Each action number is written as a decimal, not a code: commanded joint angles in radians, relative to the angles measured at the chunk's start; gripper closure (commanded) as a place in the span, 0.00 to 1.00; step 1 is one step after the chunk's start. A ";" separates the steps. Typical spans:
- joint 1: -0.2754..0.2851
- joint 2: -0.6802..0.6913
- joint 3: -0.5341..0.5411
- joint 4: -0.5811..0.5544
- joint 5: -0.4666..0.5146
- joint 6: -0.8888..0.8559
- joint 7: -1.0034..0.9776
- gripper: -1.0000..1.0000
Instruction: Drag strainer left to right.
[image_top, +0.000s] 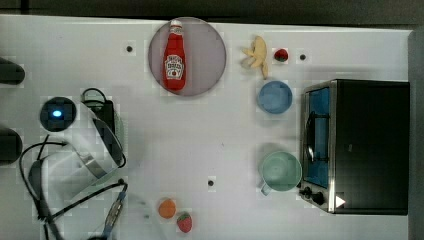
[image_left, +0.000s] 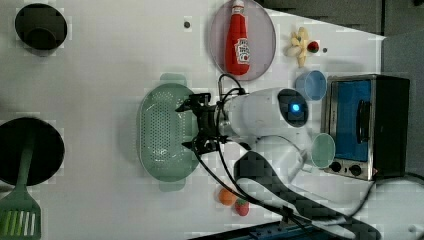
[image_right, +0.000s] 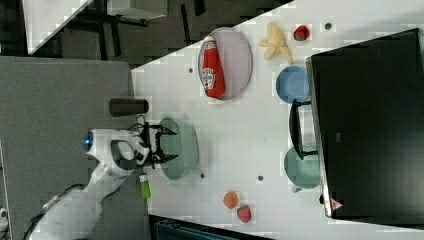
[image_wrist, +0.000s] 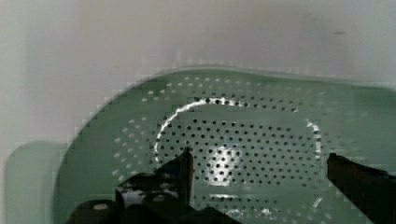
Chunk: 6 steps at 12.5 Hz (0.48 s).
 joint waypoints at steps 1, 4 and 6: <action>-0.006 -0.008 0.005 -0.039 -0.045 0.053 0.098 0.00; -0.006 -0.002 -0.034 -0.089 -0.090 0.090 0.097 0.00; -0.006 -0.001 -0.049 -0.107 -0.090 0.132 0.097 0.00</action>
